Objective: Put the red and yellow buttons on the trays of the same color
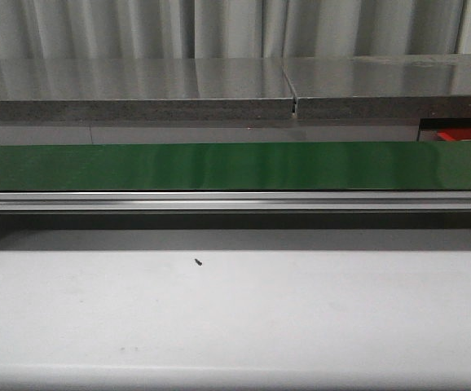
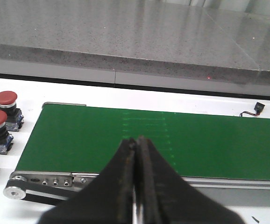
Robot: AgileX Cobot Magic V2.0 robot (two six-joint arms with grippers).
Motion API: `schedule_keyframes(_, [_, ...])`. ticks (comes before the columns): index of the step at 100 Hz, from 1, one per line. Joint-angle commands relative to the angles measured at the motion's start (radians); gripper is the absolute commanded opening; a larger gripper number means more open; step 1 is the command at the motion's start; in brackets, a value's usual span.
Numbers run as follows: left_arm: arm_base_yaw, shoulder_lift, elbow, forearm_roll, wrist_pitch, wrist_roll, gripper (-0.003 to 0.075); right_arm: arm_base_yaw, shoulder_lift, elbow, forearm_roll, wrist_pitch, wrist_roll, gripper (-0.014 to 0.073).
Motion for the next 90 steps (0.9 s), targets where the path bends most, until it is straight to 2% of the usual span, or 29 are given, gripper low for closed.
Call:
schedule_keyframes(1, [-0.006,-0.002,-0.027,-0.013,-0.077,-0.005,-0.0019,0.036,-0.127,0.048,0.012,-0.093,-0.037,0.0523])
schedule_keyframes(18, [-0.006,-0.002,-0.027,-0.013,-0.077,-0.005,-0.0019,0.114,-0.310,0.216,0.012,-0.161,-0.060,0.0516])
schedule_keyframes(26, [-0.006,-0.002,-0.027,-0.013,-0.077,-0.005,-0.0019,0.129,-0.378,0.282,0.012,-0.151,-0.060,0.0467])
schedule_keyframes(33, [-0.006,-0.002,-0.027,-0.013,-0.077,-0.005,-0.0019,0.138,-0.435,0.339,0.012,-0.146,-0.060,0.0372])
schedule_keyframes(54, [-0.006,-0.002,-0.027,-0.013,-0.077,-0.005,-0.0019,0.138,-0.599,0.481,0.012,-0.124,-0.060,-0.0034])
schedule_keyframes(61, [-0.006,-0.002,-0.027,-0.013,-0.077,-0.005,-0.0019,0.138,-0.644,0.509,0.012,-0.122,-0.060,-0.0124])
schedule_keyframes(90, [-0.006,-0.002,-0.027,-0.013,-0.077,-0.005,-0.0019,0.138,-0.717,0.540,0.012,-0.086,-0.060,-0.0117])
